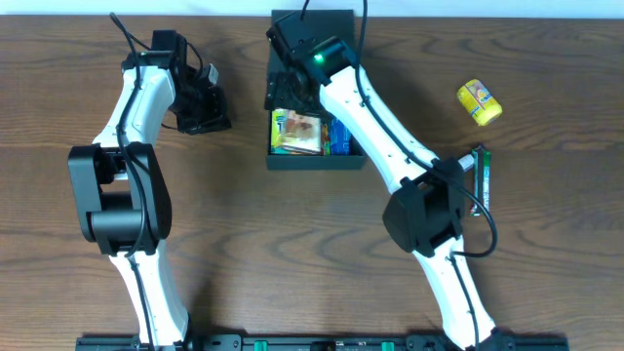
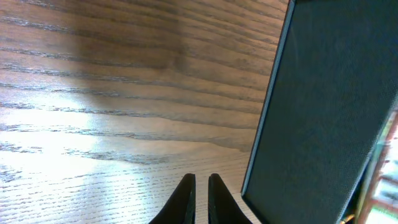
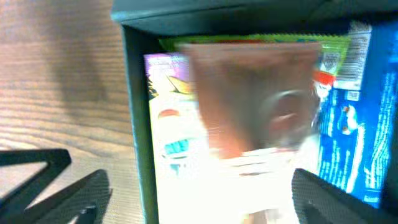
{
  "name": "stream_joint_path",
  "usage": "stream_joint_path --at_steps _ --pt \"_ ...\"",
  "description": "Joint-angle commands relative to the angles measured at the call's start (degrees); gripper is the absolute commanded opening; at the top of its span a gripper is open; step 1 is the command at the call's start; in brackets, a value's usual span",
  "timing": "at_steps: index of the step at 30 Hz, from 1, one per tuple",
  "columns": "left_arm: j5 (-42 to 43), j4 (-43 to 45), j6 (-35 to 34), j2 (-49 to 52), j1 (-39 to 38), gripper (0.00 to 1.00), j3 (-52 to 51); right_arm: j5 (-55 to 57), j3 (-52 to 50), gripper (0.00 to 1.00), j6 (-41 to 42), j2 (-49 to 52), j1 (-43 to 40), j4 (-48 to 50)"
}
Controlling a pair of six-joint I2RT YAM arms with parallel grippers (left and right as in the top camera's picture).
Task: Pack container
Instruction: 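Lower the POCKY box into the black box beside the PRETZ box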
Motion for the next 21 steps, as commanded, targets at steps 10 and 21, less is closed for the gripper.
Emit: stream_joint_path --at_steps 10,21 --pt "-0.39 -0.35 1.03 0.81 0.11 0.1 -0.28 5.53 7.93 0.87 -9.75 -0.96 -4.42 -3.02" --pt "-0.39 -0.26 1.01 0.81 0.02 0.11 -0.28 -2.12 1.01 0.12 -13.16 -0.94 -12.26 -6.32"
